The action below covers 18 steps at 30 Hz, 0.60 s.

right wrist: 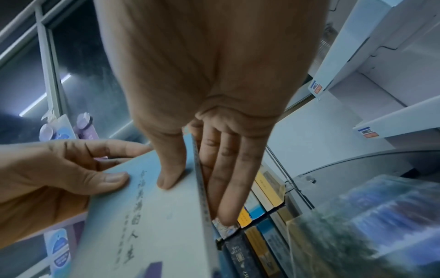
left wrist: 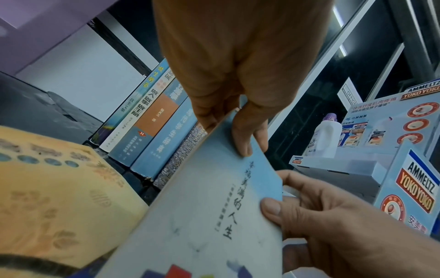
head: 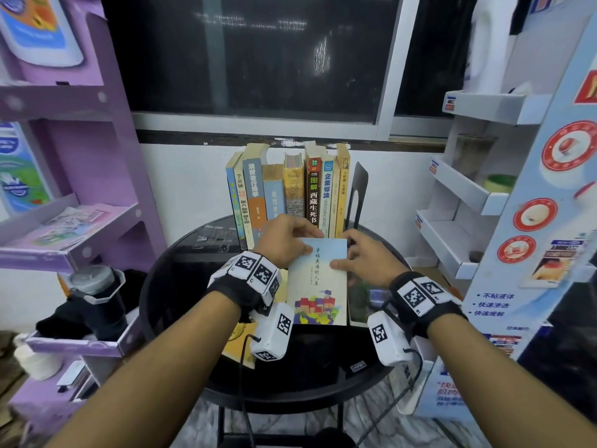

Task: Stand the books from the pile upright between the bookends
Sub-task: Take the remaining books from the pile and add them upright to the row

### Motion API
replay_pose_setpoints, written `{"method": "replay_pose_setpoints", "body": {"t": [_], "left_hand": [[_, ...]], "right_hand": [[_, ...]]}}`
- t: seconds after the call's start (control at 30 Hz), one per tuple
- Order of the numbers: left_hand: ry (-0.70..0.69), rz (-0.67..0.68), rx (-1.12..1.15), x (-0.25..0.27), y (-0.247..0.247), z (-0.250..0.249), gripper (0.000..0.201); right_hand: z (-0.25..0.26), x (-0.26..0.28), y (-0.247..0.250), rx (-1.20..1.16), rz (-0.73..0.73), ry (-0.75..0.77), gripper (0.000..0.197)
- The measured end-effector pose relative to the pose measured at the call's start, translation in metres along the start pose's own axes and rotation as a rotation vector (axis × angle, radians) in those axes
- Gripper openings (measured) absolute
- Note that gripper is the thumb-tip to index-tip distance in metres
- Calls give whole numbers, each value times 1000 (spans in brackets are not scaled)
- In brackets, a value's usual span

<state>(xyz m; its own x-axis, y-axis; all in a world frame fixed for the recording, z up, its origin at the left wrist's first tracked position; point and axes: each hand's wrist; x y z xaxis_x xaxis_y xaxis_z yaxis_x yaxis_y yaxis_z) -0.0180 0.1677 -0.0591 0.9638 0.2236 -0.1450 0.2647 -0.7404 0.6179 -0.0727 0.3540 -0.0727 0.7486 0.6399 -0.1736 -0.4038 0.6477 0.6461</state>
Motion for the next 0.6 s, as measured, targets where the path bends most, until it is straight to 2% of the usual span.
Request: {"method": "replay_pose_setpoints", "body": {"t": [0.1, 0.33, 0.47, 0.6], "left_hand": [[-35, -57, 39, -1, 2, -4, 24], [-46, -170, 101, -11, -5, -5, 19], [-7, -111, 200, -18, -13, -11, 20], [-42, -73, 161, -31, -20, -20, 13]], "right_hand": [[7, -1, 3, -66, -17, 41, 26], [15, -5, 19, -85, -92, 93, 22], [16, -6, 31, -53, -100, 93, 27], [14, -6, 41, -21, -40, 42, 24]]}}
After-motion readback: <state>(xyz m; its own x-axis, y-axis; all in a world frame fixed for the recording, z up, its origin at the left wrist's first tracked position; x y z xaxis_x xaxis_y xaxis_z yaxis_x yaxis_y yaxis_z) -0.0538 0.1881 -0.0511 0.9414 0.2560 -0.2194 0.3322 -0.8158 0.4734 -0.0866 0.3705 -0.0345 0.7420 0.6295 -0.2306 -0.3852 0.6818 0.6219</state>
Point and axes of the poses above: each hand's wrist, its own x-axis away from the middle knuckle, its own y-axis out of the back of the hand, z = x × y, and after that the axes turned 10 degrees about y, right-handed
